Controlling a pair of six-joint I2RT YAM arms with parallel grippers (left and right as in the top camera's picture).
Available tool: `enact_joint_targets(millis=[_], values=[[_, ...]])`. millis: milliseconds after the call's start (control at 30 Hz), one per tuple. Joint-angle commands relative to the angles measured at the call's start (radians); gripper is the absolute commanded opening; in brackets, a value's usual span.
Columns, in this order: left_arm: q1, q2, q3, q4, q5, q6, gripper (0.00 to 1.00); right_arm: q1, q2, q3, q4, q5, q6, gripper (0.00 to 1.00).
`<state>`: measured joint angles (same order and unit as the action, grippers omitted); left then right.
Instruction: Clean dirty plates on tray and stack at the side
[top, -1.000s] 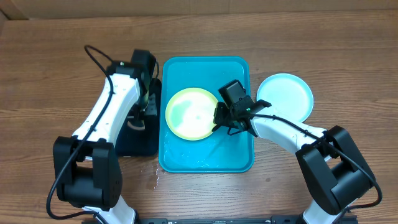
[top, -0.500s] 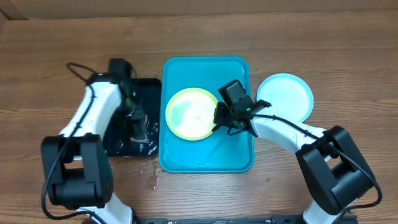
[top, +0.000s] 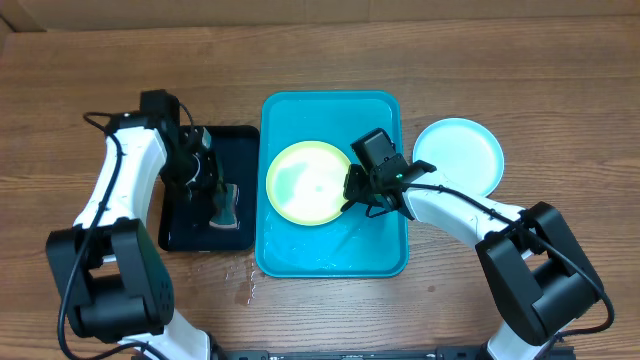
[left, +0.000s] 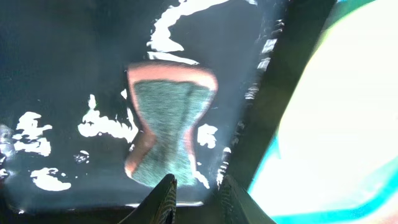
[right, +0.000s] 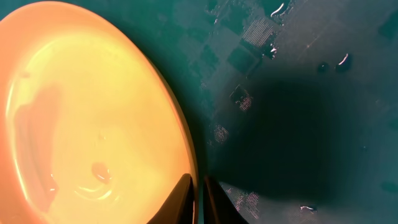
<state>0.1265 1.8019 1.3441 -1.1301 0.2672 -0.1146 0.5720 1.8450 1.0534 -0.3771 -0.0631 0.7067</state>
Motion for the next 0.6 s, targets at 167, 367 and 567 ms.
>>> enact_joint_targets(millis=[167, 367, 567], values=[[0.005, -0.278, 0.120, -0.048, 0.083, 0.016, 0.27, 0.006, 0.009, -0.006, 0.009, 0.030, 0.001, 0.29], [0.005, -0.459, 0.119, -0.076, -0.072, -0.090, 0.41, 0.006, 0.009, -0.006, 0.030, 0.071, 0.001, 0.40], [0.014, -0.549, 0.119, -0.082, -0.251, -0.202, 0.98, 0.006, 0.017, -0.006, 0.040, 0.074, 0.002, 0.40]])
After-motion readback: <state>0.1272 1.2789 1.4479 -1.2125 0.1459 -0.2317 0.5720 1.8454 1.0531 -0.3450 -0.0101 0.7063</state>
